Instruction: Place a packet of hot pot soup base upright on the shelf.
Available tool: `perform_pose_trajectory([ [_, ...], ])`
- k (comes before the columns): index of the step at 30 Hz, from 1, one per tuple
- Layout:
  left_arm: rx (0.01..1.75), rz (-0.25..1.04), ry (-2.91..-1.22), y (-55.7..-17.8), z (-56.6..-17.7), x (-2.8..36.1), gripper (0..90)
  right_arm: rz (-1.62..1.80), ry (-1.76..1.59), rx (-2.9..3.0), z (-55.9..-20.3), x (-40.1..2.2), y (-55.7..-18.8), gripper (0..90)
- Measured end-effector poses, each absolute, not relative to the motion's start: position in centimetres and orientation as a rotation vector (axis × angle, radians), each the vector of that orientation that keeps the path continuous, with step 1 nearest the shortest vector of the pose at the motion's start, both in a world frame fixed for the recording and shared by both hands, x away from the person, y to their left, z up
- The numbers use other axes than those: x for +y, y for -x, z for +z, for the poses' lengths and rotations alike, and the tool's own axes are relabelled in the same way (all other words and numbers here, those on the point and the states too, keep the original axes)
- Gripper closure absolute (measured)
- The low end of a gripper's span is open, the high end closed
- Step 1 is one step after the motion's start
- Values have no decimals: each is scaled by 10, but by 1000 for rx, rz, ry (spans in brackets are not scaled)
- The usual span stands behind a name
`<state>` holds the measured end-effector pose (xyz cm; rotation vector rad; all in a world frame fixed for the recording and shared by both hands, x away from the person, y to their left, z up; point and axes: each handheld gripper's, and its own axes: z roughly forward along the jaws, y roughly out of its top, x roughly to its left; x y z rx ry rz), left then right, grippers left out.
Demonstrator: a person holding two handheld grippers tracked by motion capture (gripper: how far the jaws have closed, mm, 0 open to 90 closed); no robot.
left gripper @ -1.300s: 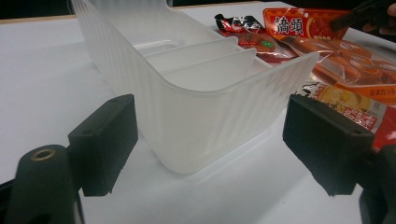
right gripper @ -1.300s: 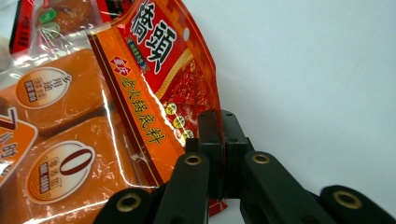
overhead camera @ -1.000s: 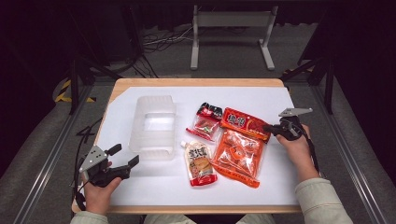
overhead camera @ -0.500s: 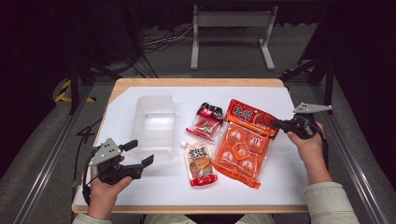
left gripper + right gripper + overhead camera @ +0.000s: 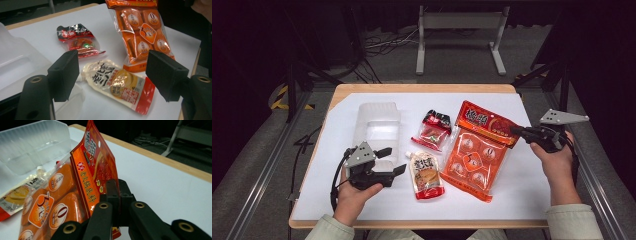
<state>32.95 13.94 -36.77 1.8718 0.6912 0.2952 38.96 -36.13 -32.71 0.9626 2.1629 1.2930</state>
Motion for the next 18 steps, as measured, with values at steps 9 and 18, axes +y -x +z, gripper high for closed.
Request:
perform_pose_trajectory([
  [9,640,269,-1855,-343,-365,105,201,1319,-860,2122,-309,-355,-364,900],
  [18,623,290,-1851,-352,-362,90,246,1363,-768,2114,-290,-342,-343,900],
])
